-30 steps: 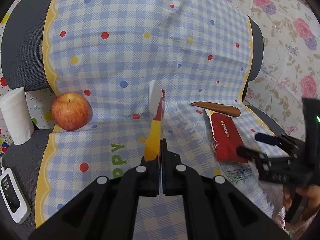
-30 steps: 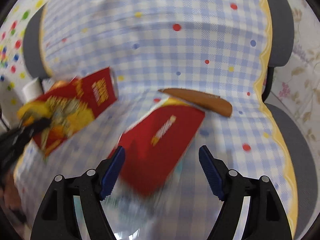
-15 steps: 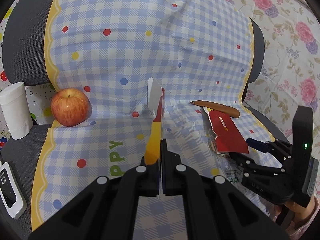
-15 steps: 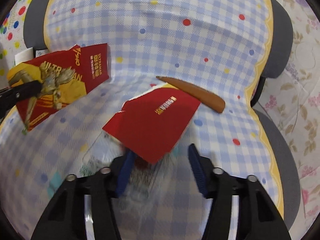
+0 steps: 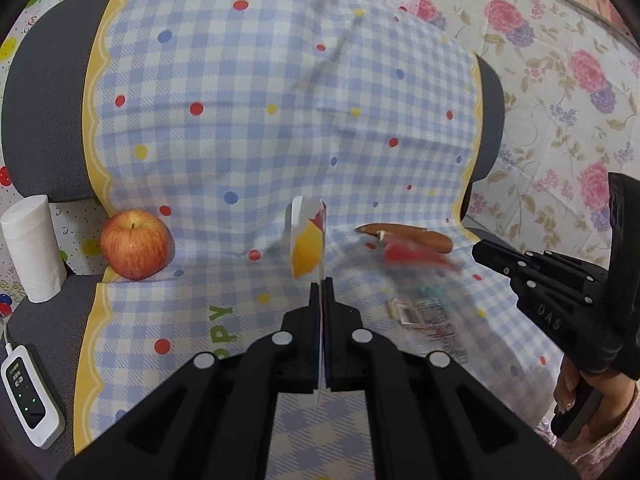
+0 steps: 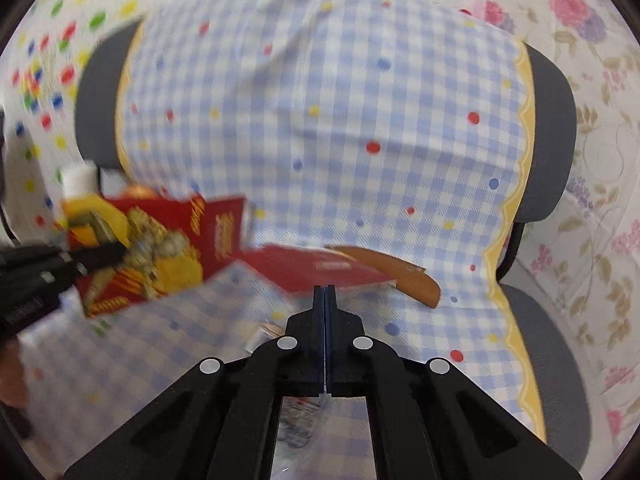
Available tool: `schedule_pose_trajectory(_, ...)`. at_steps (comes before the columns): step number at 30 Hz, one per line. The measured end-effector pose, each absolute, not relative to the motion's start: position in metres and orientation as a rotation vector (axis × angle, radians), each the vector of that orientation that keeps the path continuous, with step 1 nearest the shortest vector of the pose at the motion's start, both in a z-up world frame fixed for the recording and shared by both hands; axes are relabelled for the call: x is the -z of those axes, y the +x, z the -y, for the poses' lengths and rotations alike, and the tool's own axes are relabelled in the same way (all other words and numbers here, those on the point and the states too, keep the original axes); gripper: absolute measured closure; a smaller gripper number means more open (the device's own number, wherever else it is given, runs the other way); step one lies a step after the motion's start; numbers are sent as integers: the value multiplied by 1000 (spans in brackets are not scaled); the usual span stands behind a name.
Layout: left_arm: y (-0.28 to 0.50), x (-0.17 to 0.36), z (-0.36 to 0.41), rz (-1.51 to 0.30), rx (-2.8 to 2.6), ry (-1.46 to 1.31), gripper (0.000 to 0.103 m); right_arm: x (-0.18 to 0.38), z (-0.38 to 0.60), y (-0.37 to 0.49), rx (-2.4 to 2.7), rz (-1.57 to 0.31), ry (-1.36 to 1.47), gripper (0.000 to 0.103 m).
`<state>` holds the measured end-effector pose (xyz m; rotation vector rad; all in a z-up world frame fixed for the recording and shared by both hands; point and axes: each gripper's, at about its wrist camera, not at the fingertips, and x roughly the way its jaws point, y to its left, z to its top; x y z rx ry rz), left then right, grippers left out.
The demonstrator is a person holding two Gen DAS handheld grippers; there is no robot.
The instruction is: Collect trash
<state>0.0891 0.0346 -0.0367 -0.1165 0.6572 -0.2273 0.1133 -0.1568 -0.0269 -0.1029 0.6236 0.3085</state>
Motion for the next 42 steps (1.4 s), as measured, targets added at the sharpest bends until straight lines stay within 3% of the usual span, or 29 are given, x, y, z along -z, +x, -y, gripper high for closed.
schedule_pose_trajectory(6,66,16,-26,-609,218,-81,103,18,154,99,-343,-680,-130,99)
schedule_pose_trajectory(8,61,15,-25,-599,207,-74,103,30,149,92,-343,-704,-163,79)
schedule_pose_trajectory(9,59,17,-26,-599,204,-74,103,35,148,89,-345,-711,-171,58)
schedule_pose_trajectory(10,59,20,-27,-607,204,-83,103,43,144,86,-339,-716,-192,46)
schedule_pose_trajectory(17,68,50,-33,-681,196,-98,103,90,130,89,-296,-799,-282,45)
schedule_pose_trajectory(22,77,61,-39,-705,191,-110,103,94,118,102,-253,-776,-362,42)
schedule_pose_trajectory(27,88,65,-43,-712,192,-115,103,94,107,123,-262,-754,-399,46)
schedule_pose_trajectory(31,93,65,-44,-713,194,-113,103,87,102,135,-284,-723,-375,64)
schedule_pose_trajectory(35,98,64,-43,-714,188,-113,103,85,102,148,-278,-709,-377,70)
schedule_pose_trajectory(36,99,64,-44,-715,186,-116,103,84,104,150,-276,-709,-373,78)
schedule_pose_trajectory(37,99,64,-43,-715,185,-119,103,81,108,153,-278,-710,-351,96)
schedule_pose_trajectory(42,99,60,-40,-708,190,-115,103,61,140,150,-223,-691,-203,103)
